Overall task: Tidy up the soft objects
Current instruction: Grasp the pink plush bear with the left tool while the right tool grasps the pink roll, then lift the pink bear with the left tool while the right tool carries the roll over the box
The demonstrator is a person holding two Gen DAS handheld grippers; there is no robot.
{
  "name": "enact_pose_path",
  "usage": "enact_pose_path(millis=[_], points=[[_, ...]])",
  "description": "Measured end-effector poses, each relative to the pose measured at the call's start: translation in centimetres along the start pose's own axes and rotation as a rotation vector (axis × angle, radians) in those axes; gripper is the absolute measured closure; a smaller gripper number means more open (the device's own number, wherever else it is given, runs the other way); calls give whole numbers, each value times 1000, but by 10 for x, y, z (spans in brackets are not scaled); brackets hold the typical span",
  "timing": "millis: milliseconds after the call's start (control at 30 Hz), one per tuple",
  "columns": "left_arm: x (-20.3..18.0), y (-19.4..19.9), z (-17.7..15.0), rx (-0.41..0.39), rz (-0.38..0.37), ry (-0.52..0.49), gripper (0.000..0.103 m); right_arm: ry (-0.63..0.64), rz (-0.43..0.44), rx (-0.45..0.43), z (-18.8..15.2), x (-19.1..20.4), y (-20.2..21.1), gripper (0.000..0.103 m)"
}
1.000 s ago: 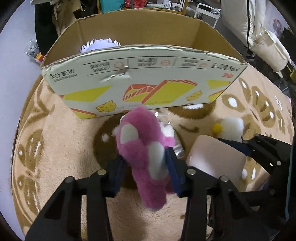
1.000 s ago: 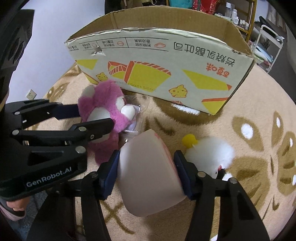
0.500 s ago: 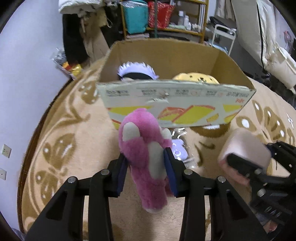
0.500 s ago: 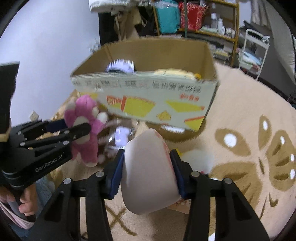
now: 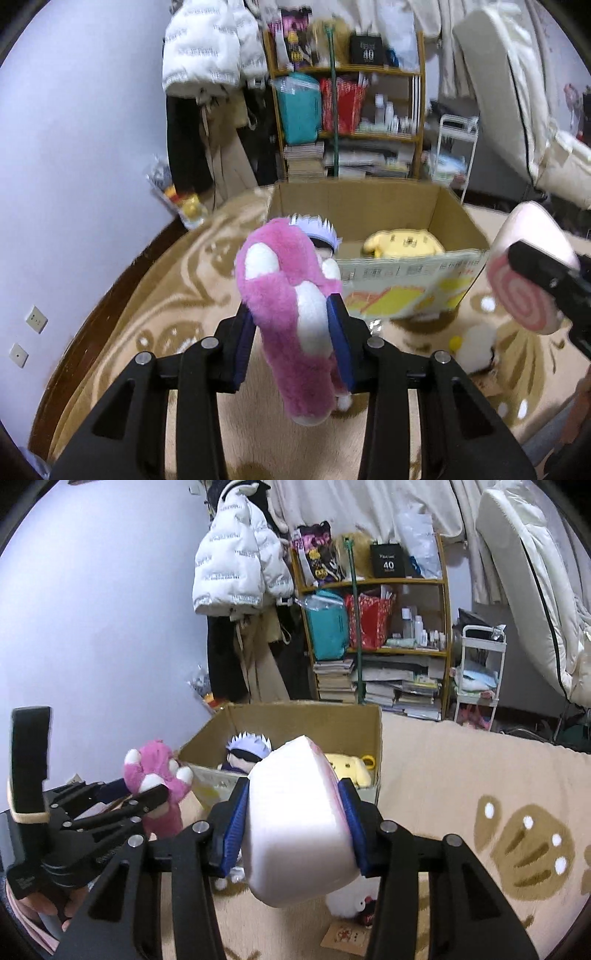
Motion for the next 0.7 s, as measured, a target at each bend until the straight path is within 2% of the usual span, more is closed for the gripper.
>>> enact_pose_path(millis=[200, 333, 467, 700], points=[[6, 29, 16, -150, 25, -2, 66, -20, 0, -38, 8, -3, 3, 53], [10, 38, 26, -212, 33, 16, 66, -29, 10, -105, 17, -4, 10, 53], [15, 38, 35, -247, 39, 24, 66, -4, 4, -163, 26, -2, 15, 53], [16, 36, 52, -289, 62, -8, 70, -9, -9, -200, 36, -5, 12, 53]])
Point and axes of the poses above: each gripper's, at about its wrist camera, not at the fingertips, and y roughly against the way its jaws point, x to its left, z to its top, the point moved 3 cm from there along -y, roughly the way its jaws point, and after that the axes turned 6 degrees about -z, right-handed, at the moved point
